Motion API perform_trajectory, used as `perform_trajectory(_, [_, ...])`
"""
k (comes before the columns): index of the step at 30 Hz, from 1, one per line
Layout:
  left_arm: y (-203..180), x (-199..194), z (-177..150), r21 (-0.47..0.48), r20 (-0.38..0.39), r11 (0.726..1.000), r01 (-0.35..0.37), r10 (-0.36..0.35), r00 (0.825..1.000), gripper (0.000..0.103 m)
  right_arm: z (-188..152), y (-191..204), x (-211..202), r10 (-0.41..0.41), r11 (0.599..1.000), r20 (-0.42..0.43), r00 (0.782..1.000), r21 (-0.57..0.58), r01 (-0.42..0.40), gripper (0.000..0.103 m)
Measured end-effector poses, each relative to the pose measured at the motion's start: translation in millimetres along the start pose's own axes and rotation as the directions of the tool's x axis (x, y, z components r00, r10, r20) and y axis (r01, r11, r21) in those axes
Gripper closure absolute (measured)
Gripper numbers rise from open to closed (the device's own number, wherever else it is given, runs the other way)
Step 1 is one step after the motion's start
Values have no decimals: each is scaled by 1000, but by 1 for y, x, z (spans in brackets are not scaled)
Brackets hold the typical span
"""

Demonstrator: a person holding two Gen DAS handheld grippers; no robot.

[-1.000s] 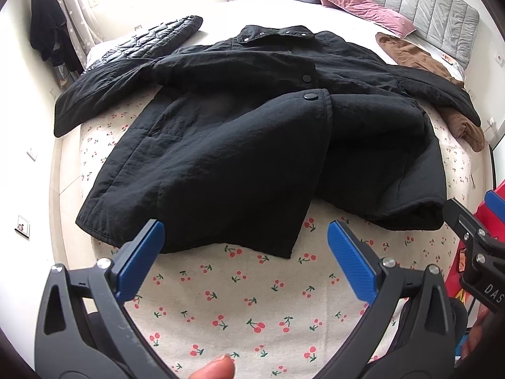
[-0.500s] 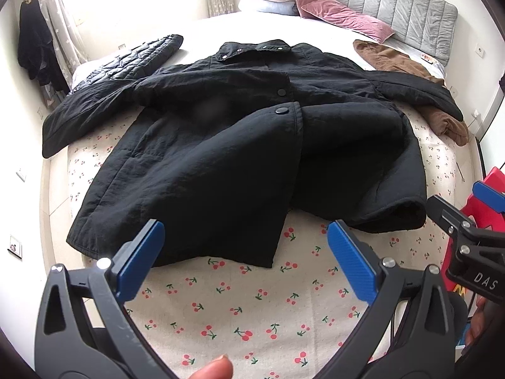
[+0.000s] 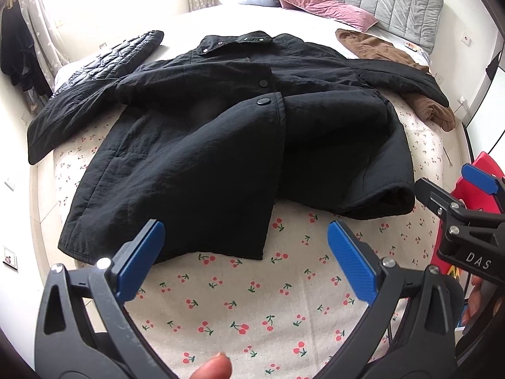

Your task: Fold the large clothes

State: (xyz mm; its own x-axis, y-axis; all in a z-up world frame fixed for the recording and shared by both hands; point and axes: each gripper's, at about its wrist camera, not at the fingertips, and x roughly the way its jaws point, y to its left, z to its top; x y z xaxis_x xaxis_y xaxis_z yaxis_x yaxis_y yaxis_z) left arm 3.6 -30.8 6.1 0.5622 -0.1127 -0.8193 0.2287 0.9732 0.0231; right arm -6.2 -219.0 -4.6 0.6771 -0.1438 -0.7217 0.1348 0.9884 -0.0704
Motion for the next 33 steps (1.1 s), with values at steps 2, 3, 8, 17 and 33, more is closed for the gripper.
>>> perform_trajectory(2, [2,0,1,4,-1,1000,0,0,1000,0,0,-2,3,-3,1000,-9,1000,11,3,0])
perform_trajectory(3, [3,0,2,8,-4,1000,5,-5,1000,0,0,-4,4,2,1000,-15,1000,21,-2,0])
perform_trajectory(8, [28,-8,10,16,-3,999,40,-40,999,0,4,-29,13,111,991,-62,992,86,-105,0])
perform_trajectory(17, [142,-7,30,-81,20,996,-32,34,999,0,12,-69,45,322,927,-113,940,241,-288,0])
perform_trajectory(33, [248,100,6,-272,-182,956,113,-167,969,18,10,-56,112,562,780,-153,813,427,-458,7])
